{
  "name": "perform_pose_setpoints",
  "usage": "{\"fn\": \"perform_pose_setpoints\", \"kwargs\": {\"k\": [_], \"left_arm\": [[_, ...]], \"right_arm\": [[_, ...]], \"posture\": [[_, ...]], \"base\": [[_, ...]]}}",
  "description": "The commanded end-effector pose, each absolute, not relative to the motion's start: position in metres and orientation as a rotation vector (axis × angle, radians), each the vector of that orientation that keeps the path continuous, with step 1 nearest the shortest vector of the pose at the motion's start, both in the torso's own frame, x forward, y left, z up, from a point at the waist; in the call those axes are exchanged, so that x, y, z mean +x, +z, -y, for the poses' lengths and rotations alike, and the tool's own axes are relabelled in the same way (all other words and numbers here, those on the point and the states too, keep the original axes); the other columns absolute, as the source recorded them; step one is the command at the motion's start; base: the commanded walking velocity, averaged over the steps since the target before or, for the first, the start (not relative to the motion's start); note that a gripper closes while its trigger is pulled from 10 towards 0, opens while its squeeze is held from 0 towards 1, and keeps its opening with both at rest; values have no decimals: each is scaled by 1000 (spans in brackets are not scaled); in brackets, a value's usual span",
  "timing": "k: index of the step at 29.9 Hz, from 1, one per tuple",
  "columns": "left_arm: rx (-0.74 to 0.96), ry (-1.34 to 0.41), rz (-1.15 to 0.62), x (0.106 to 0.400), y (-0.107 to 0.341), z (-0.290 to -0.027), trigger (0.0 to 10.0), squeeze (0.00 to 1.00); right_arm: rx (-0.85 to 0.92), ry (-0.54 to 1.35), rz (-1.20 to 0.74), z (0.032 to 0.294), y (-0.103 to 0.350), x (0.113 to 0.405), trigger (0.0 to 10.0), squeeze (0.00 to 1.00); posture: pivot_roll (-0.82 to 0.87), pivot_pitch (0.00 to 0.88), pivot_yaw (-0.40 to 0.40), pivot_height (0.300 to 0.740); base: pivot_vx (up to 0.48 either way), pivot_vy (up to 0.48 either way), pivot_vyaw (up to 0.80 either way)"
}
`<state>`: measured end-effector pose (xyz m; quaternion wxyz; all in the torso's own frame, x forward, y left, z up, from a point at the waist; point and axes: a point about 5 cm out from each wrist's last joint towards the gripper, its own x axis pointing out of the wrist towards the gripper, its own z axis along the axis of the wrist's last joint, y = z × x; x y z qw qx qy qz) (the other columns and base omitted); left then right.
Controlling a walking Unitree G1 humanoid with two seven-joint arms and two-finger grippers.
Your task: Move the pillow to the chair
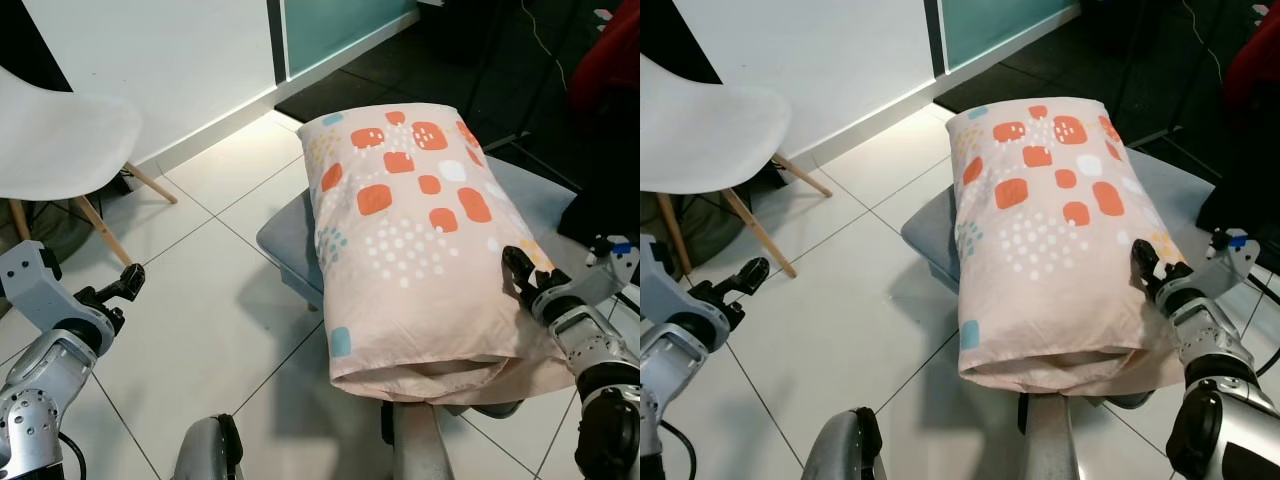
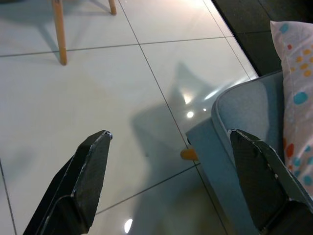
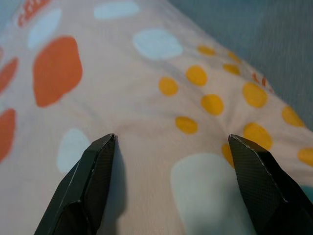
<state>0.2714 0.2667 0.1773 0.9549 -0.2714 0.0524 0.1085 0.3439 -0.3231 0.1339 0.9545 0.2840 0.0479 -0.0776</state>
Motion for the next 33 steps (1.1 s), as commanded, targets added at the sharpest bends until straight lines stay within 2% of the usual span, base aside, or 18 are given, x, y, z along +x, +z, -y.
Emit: {"fn": "perform_pose_setpoints", "kwargs": {"k": [1, 2, 3, 5, 6, 13, 14, 15, 16, 25, 33], "left_arm": [[-555, 245, -125, 264, 176, -271, 10000, 0], [-555, 245, -125, 264, 176, -271, 10000, 0], [-557, 247, -128, 264, 177, -271, 10000, 0], [-562, 247, -127, 263, 178, -271, 10000, 0], [-571, 247, -118, 264, 180, -271, 10000, 0], [-582, 247, -113, 266, 180, -270, 10000, 0], [-590, 246, -112, 267, 179, -269, 10000, 0], [-590, 246, -112, 267, 179, -269, 10000, 0], [-597, 246, -113, 268, 178, -267, 10000, 0], [-646, 234, -94, 275, 177, -261, 10000, 0], [-750, 205, -74, 288, 174, -247, 10000, 0]], "right_arm": [[661, -33, -312, 288, 91, 336, 10000, 0], [661, -33, -312, 288, 91, 336, 10000, 0], [700, 29, -336, 278, 88, 337, 10000, 0], [719, 190, -418, 256, 81, 337, 10000, 0], [686, 319, -535, 239, 72, 332, 10000, 0], [669, 356, -602, 230, 69, 331, 10000, 0], [651, 326, -604, 230, 70, 334, 1451, 0], [651, 326, -604, 230, 70, 334, 1451, 0], [647, 296, -600, 229, 72, 336, 0, 0], [608, 243, -516, 230, 87, 350, 0, 0], [696, 308, -350, 230, 108, 359, 0, 0]], "posture": [[49, 344, 73, 450], [49, 344, 73, 450], [47, 344, 73, 450], [42, 341, 71, 450], [36, 338, 63, 450], [18, 331, 54, 450], [11, 328, 51, 450], [11, 328, 51, 450], [7, 325, 48, 450], [-25, 294, 26, 450], [-74, 243, 7, 450]], "base": [[0, 0, 0], [0, 0, 0], [0, 0, 0], [0, 0, 0], [0, 0, 0], [0, 0, 0], [0, 0, 0], [0, 0, 0], [0, 0, 0], [0, 0, 0], [0, 0, 0]]}}
